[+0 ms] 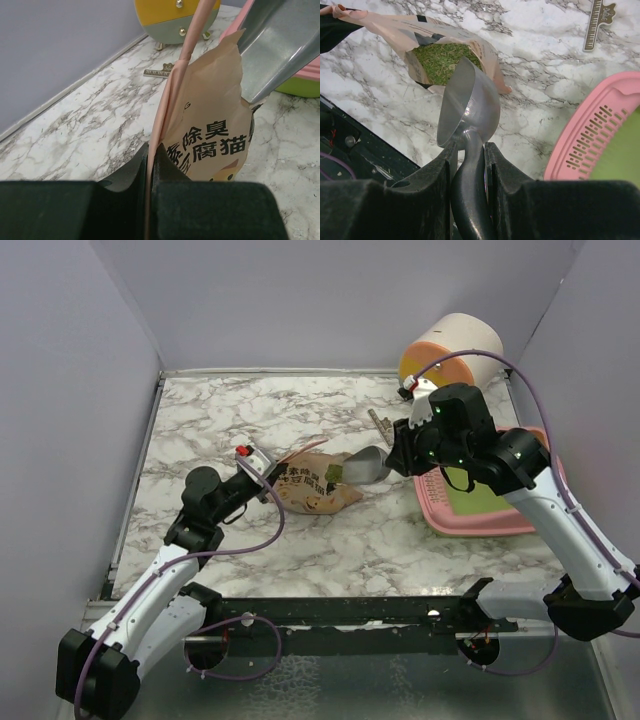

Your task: Fill the litter box with clean litter

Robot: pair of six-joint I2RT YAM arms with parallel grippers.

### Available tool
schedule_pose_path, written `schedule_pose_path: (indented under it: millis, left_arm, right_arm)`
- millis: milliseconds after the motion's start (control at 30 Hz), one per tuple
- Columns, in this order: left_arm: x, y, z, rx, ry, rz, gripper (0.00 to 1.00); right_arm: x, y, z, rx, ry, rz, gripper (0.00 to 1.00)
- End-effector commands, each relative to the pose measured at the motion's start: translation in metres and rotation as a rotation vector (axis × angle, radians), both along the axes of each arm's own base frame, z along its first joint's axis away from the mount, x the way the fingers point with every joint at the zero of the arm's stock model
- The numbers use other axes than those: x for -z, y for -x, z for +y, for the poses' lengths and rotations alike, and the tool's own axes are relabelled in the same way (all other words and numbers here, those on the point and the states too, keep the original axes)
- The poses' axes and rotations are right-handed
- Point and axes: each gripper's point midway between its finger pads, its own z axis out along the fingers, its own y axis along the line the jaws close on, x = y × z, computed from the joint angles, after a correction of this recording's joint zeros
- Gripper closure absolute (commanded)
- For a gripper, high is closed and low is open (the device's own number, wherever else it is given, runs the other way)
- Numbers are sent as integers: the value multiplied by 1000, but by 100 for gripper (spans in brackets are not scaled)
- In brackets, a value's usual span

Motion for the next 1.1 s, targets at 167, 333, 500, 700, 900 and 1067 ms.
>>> schedule_pose_path:
  millis: [167, 333, 500, 700, 900, 1067]
  left_arm:
    - [-40, 18, -18, 119, 75, -124, 100]
    - [-39, 24, -23, 148, 64, -137, 100]
    - [-40, 22, -20, 129, 65, -146, 100]
    - [-41, 14, -13, 63, 80, -149, 100]
    - [-46, 8, -7, 9, 112, -157, 100]
    - [-47, 10, -11, 28, 134, -143, 100]
  right_arm:
    - [8, -6, 0, 15, 21, 4, 99]
    - [1, -23, 13, 10, 24, -2, 99]
    - [-6, -41, 33, -31, 48, 16, 99]
    - [16, -47, 49, -74, 72, 89, 99]
    - [51, -36, 44, -85, 105, 158, 99]
    - [77, -35, 41, -73, 131, 191, 99]
